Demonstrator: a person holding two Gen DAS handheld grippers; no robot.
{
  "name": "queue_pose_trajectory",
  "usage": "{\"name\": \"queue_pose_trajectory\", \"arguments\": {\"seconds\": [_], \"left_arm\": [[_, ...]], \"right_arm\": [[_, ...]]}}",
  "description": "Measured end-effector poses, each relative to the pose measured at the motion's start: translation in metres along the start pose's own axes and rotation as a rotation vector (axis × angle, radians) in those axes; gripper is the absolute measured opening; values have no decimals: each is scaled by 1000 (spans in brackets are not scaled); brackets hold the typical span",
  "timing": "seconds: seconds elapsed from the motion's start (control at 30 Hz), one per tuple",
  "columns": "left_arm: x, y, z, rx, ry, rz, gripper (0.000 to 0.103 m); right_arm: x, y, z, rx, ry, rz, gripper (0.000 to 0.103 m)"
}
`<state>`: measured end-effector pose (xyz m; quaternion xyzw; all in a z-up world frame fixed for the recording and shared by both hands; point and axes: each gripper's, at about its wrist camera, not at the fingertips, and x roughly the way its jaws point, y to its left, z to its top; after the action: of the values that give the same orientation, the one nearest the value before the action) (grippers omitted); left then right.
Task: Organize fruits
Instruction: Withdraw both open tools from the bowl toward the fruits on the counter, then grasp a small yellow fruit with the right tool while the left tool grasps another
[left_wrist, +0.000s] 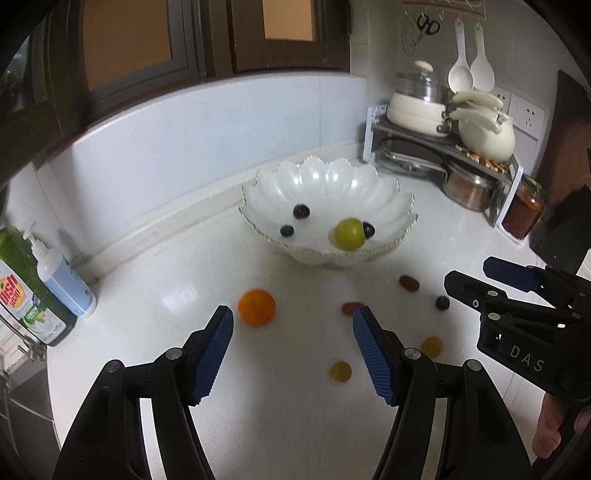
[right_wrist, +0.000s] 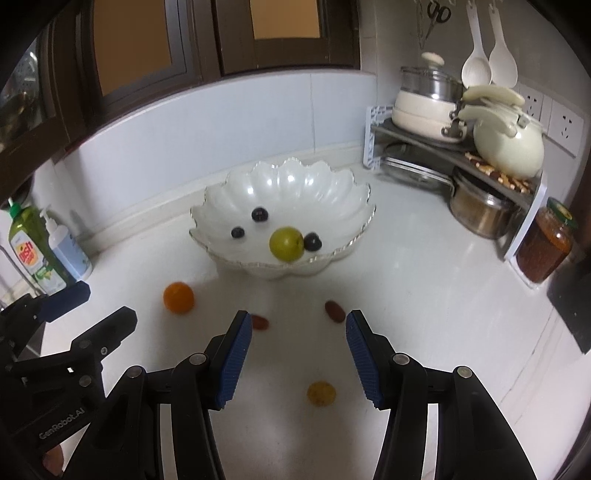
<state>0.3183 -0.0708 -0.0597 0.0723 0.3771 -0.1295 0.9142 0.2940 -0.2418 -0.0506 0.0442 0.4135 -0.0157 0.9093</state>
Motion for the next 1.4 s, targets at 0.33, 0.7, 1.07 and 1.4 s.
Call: {"name": "queue_pose_trajectory", "arguments": {"seconds": [0.33, 0.7, 1.07, 1.4], "left_arm": [[16, -7, -15, 19, 65, -12, 67], [39, -12, -30, 27, 123, -36, 64], [54, -18, -53, 56, 134, -58, 56], [62, -32, -60, 105, 91, -76, 49]], "right_arm": [[16, -6, -20, 17, 69, -7, 54], [33, -11, -34, 32, 116, -16, 54], [49, -9, -55, 32, 143, -1, 54], [59, -12, -69, 52, 152, 12, 54]]}}
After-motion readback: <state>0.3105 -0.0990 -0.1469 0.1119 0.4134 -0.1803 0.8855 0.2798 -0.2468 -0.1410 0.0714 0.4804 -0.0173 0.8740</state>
